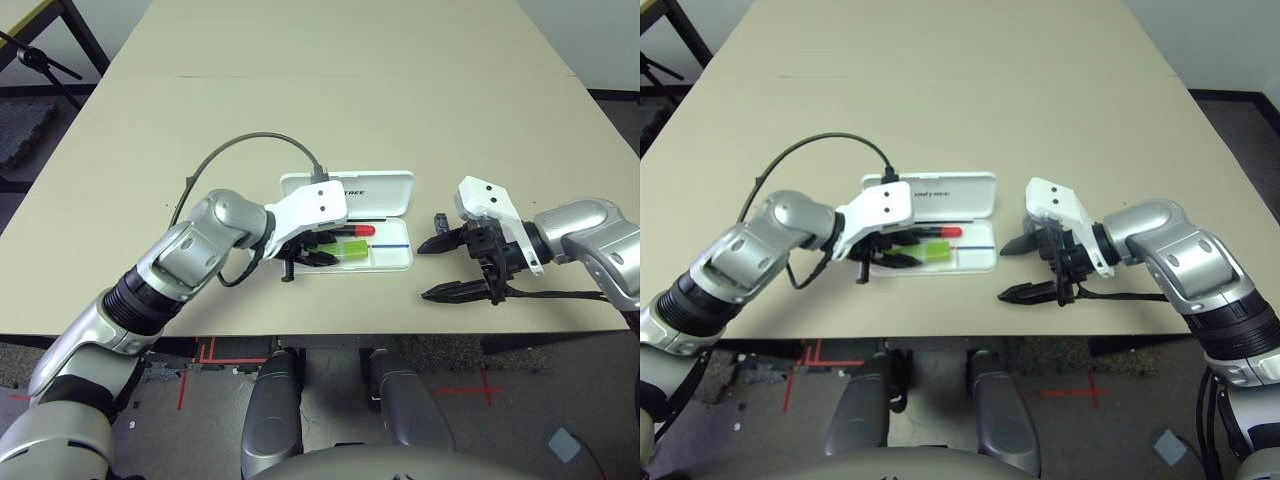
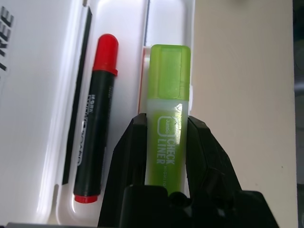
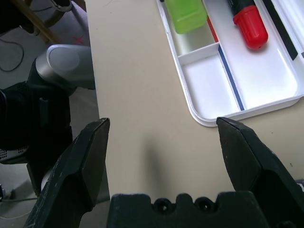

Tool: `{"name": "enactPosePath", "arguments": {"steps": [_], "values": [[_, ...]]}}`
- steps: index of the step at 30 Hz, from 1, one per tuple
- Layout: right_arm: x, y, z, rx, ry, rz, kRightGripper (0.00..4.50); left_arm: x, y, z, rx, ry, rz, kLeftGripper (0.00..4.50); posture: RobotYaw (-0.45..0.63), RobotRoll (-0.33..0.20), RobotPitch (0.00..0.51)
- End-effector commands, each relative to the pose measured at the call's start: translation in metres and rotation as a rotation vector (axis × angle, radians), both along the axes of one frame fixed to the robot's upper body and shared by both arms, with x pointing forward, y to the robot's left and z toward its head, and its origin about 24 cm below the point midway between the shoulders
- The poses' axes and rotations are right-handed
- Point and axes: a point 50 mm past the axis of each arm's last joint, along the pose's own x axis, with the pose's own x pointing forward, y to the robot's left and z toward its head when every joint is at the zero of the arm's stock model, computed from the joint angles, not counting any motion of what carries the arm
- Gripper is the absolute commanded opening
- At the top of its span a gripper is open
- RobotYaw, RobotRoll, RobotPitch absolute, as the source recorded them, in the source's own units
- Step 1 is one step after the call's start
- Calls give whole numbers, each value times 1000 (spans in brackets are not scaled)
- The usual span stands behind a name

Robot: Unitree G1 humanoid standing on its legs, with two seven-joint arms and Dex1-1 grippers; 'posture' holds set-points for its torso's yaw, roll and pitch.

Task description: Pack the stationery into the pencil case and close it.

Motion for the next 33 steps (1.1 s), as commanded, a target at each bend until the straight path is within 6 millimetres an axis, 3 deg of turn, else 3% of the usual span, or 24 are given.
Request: {"name": "enactPosePath", "arguments": {"steps": [1, 6, 11, 15, 21, 27, 33], "values": [[-1, -4, 0, -2, -7, -15, 4500, -2, 2, -5, 28, -4, -13, 2521, -9, 0, 187], [0, -5, 0, 2, -11, -19, 4500, 0, 7, 9, -19, -57, 7, 4436, -8, 0, 182], [1, -6, 4, 16, -19, -32, 4500, -7, 18, 35, -135, -86, -32, 4478, -17, 0, 176], [1, -9, 6, 25, -24, -54, 4500, -13, 40, 52, -167, -111, -7, 4478, -25, 0, 174], [-1, -14, 7, 54, -29, -107, 4500, -23, 67, 62, -149, -142, 61, 4478, -29, 0, 174], [-1, -24, 21, 163, -78, -281, 4500, -32, 79, 68, -176, -156, 90, 4478, -55, 0, 178], [2, -35, 34, 216, -146, -624, 4500, -29, 78, 66, -189, -154, 93, 4478, -99, 0, 180]]}}
